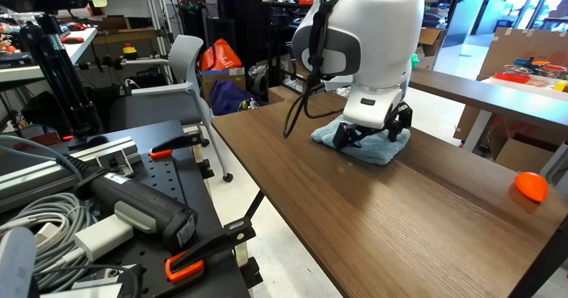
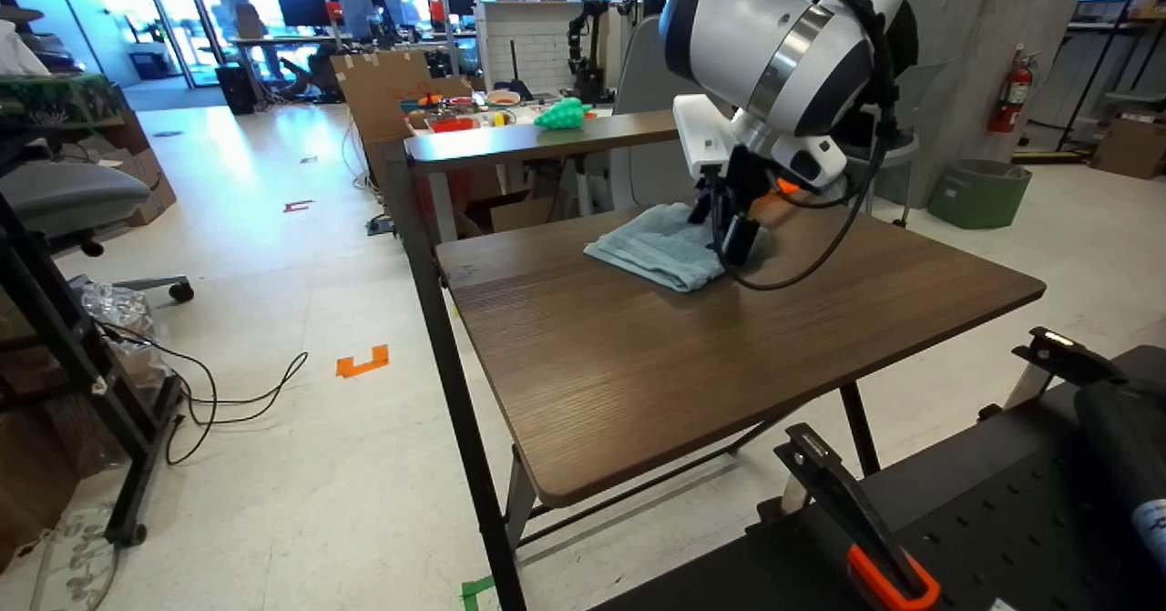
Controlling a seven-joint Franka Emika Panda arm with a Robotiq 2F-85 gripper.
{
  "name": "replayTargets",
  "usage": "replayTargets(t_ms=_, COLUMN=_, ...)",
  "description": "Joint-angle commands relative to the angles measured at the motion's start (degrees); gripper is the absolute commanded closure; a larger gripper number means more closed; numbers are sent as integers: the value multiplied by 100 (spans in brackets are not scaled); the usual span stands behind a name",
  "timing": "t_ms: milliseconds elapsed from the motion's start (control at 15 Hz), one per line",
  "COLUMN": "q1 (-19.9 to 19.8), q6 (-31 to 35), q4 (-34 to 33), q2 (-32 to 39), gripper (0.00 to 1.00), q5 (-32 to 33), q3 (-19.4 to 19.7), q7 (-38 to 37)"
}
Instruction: Use the towel to wipe the table.
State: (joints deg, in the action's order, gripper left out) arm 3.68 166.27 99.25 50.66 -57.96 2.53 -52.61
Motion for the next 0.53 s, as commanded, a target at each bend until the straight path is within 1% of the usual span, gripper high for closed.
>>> replayTargets(t_ms=0, q1=60, q6=-311, q4=-189, q2=216, gripper=0, q5=135, q3=38, q7=-536)
replayTargets(t_ms=67, q1=-8, q6=-69, q4=-34, q2=19, gripper=0, q5=79, q3=-49, q7=-277)
replayTargets(t_ms=333, q1=-11, q6=-142, q4=-55, q2=20, gripper=0, q5=93, q3=-41, q7=-421)
replayTargets(t_ms=467, q1=14, q6=-521, q4=339, q2=-284, gripper=0, q5=189, q3=-29, q7=-462)
